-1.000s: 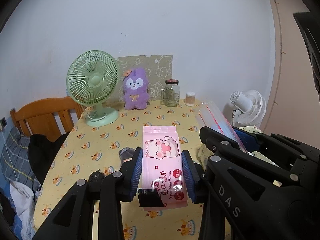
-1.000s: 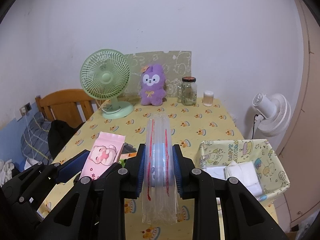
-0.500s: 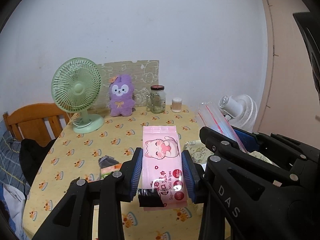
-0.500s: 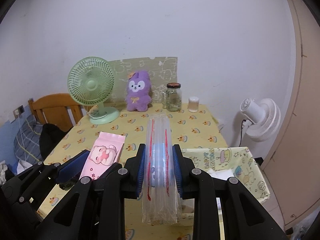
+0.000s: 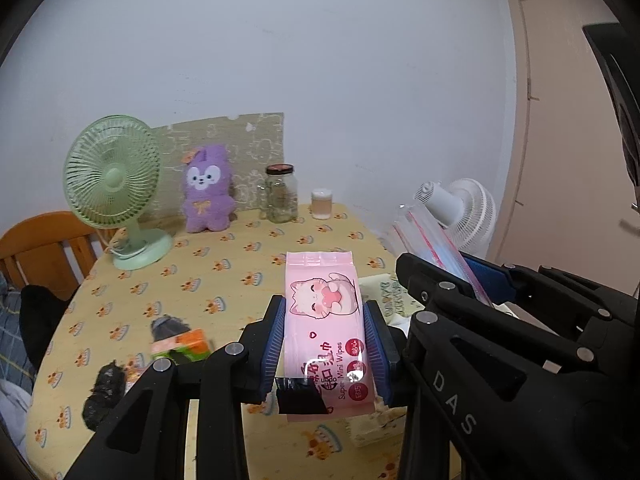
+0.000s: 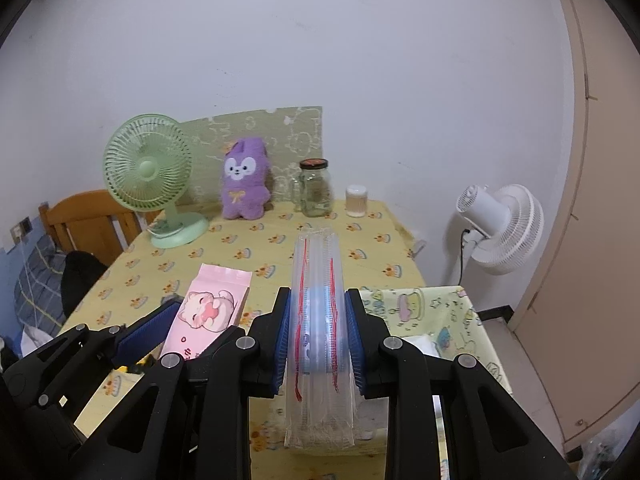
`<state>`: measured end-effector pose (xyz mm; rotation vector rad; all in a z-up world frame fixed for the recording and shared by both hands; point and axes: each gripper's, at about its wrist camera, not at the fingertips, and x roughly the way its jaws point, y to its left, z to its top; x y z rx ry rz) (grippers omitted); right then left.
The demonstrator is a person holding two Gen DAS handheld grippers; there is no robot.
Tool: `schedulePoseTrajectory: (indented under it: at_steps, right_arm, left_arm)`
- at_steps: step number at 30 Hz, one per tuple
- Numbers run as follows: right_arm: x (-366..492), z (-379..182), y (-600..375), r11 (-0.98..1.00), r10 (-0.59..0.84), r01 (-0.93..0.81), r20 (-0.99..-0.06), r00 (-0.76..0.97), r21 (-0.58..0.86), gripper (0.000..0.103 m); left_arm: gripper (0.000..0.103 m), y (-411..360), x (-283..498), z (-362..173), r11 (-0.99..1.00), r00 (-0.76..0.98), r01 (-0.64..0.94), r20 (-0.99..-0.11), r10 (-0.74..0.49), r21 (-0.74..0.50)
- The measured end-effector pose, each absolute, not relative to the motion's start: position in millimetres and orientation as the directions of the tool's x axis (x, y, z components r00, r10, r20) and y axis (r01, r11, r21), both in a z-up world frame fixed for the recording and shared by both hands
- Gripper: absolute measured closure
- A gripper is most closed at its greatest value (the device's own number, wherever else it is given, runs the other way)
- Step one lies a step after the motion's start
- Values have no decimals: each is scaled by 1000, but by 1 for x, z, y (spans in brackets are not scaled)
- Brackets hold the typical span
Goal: Organize soft objects
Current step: 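Carry the wipes with the left tool while the right tool carries the bag roll toward the box, then lower the wipes and bag roll into the gift box and open both tools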
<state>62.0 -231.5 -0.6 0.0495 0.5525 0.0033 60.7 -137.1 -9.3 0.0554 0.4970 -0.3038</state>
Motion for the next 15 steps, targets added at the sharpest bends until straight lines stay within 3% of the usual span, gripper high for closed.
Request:
schedulePoseTrajectory:
  at_steps: [15]
  right_arm:
    - [85,-23,-274,994,-1,59,-550,835,88,74]
  left_arm:
    - [64,-181,87,-26,936,802,353,-517,-298,9]
